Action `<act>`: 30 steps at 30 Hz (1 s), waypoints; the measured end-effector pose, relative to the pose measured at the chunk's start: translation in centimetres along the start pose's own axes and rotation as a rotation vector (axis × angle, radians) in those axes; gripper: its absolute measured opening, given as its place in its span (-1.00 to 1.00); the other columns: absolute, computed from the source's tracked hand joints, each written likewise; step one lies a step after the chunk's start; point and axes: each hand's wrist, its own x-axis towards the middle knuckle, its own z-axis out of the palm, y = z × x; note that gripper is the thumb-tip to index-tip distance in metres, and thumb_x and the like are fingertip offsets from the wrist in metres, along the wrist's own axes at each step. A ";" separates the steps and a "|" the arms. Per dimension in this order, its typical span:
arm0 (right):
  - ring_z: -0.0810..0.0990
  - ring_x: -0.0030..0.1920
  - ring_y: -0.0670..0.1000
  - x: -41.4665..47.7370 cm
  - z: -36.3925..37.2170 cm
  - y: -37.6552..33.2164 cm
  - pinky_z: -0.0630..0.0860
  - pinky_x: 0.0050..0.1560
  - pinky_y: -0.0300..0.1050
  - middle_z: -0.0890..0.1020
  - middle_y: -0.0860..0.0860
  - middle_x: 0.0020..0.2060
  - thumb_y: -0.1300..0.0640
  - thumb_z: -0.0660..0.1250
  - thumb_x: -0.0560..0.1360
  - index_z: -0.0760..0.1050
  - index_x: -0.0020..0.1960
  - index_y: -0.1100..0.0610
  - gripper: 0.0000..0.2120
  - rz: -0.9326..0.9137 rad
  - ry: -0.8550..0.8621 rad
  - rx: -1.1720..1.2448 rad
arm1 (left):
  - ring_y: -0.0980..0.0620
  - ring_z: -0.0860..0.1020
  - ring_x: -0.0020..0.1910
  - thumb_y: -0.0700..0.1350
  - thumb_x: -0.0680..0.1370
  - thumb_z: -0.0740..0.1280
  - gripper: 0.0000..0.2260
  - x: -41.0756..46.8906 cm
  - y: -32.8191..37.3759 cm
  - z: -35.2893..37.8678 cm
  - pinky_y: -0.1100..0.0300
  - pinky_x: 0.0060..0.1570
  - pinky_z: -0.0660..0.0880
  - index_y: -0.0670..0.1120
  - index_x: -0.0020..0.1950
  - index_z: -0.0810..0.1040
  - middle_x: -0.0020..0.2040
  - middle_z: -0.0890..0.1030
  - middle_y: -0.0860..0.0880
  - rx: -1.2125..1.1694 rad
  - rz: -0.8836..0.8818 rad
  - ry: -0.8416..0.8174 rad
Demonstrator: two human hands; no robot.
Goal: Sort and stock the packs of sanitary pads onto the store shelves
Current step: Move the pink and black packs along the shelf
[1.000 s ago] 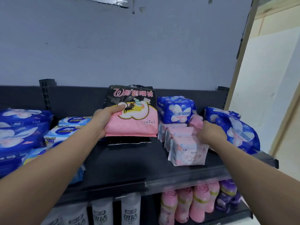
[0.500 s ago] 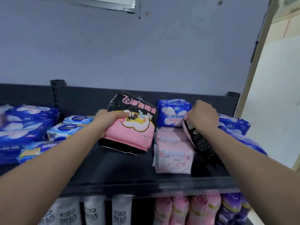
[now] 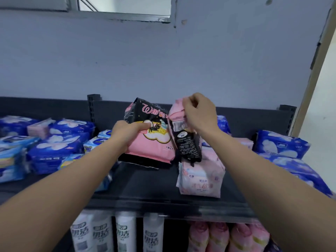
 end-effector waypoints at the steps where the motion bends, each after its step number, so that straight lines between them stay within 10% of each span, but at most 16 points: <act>1: 0.54 0.02 0.00 -0.6 0.9 0.2 0.41 0.03 -0.14 0.60 -0.03 -0.03 -0.12 0.28 0.56 0.50 0.05 0.15 -0.68 0.024 -0.159 0.077 | -0.12 0.64 -0.20 -0.06 0.24 0.60 -0.65 -0.1 -0.1 -0.6 0.06 -0.18 0.57 -0.20 -0.12 0.59 -0.15 0.68 -0.15 -0.012 -0.016 0.016; 7: 0.10 0.53 0.06 -3.3 4.3 3.5 0.20 0.48 0.08 0.08 0.04 0.55 -0.16 0.61 0.18 -0.06 0.58 0.00 0.20 -0.100 -0.604 -0.322 | -0.10 0.63 -0.23 -0.08 0.28 0.60 -0.70 -1.7 -0.8 -3.0 0.15 -0.26 0.54 -0.17 -0.20 0.54 -0.18 0.65 -0.13 -0.014 -0.054 0.093; 13: 0.55 0.04 0.25 -2.7 6.5 1.6 0.38 -0.17 -0.05 0.52 0.17 0.12 0.13 0.43 0.38 0.24 0.30 0.14 -0.42 -0.121 -0.217 -0.427 | -0.07 0.61 -0.23 0.04 0.26 0.59 -0.41 -3.3 -0.8 -5.3 0.13 -0.32 0.55 -0.25 0.12 0.50 -0.07 0.63 -0.23 -0.119 -0.083 0.171; 17: 0.56 0.00 0.21 -2.2 7.4 -1.0 0.39 -0.12 -0.05 0.60 0.12 0.02 0.06 0.46 0.36 0.33 0.14 0.15 -0.54 0.029 -0.084 -0.035 | 0.06 0.44 -0.39 0.06 0.37 0.53 -0.43 -4.5 0.0 -7.4 0.33 -0.58 0.26 -0.28 0.19 0.47 -0.21 0.57 -0.09 -0.244 -0.078 0.263; 20: 0.55 -0.02 0.18 -2.9 8.7 -2.4 0.46 -0.04 0.01 0.60 0.09 -0.02 0.06 0.47 0.33 0.37 0.04 0.08 -0.62 0.027 -0.080 0.137 | 0.02 0.50 -0.25 0.17 0.20 0.57 -0.22 -5.3 0.4 -9.4 0.25 -0.38 0.40 -0.25 0.27 0.49 0.12 0.60 -0.14 -0.271 -0.063 0.315; 23: 0.54 -0.04 0.16 -3.9 10.3 -3.9 0.47 -0.04 0.02 0.60 0.07 -0.06 0.05 0.47 0.33 0.41 0.00 0.05 -0.67 0.009 -0.085 0.234 | -0.04 0.61 -0.06 0.22 -0.02 0.58 -0.07 -5.6 0.1 -11.8 0.09 -0.04 0.55 -0.21 0.24 0.49 0.07 0.65 -0.13 -0.296 -0.048 0.384; 30: 0.58 -0.04 0.10 -5.6 13.4 -10.0 0.51 -0.03 0.01 0.64 -0.02 -0.06 0.05 0.45 0.37 0.47 0.08 0.03 -0.68 -0.035 -0.159 0.423 | -0.17 0.66 -0.03 0.21 -0.18 0.63 0.06 -7.0 -0.1 -19.0 -0.16 0.05 0.58 -0.20 0.24 0.51 0.06 0.66 -0.17 -0.384 -0.012 0.501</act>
